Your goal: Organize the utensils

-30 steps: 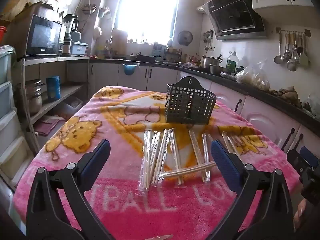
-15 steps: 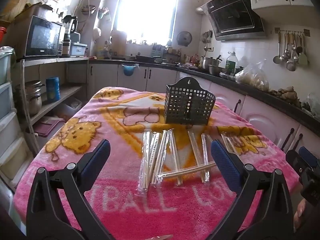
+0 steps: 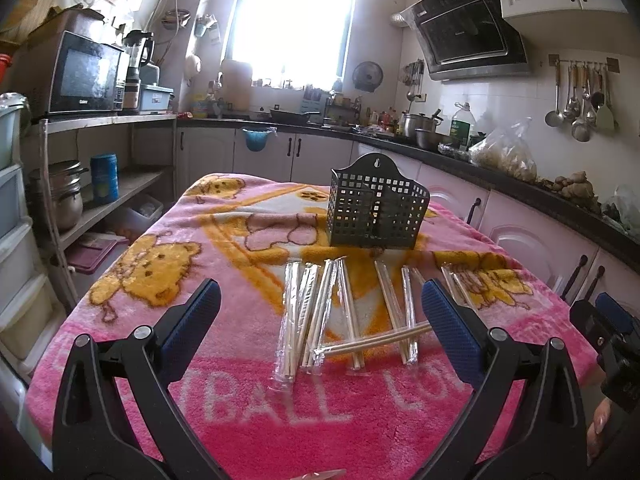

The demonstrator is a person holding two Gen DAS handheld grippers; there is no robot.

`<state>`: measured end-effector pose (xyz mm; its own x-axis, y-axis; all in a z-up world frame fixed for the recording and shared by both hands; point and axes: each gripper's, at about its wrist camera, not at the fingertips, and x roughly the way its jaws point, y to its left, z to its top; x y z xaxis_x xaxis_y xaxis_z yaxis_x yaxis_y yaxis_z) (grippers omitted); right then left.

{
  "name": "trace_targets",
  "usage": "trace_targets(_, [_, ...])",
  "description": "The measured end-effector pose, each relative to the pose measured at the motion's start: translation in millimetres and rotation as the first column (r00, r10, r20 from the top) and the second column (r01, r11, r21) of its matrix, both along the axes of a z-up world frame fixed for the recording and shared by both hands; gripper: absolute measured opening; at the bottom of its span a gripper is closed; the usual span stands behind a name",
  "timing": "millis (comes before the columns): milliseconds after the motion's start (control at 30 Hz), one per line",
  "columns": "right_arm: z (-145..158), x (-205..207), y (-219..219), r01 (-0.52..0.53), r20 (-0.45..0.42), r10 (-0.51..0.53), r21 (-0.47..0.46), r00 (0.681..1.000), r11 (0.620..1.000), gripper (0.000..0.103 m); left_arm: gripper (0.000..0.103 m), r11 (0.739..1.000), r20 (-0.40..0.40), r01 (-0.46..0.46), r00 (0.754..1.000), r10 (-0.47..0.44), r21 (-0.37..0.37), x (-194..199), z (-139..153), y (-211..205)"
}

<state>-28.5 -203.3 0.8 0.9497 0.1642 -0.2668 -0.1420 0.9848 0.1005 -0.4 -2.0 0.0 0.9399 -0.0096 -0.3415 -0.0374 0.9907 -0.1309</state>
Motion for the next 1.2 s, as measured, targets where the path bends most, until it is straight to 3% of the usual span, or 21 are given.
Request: trace_targets(1200, [-0.7,1.9,3.3,-0.013,-0.008,0.013,-0.008,1.0,1.0,0.097,0.092,1.0,-0.008,-0.004,1.0,0.004,0.004,0.9,2.1,2.9])
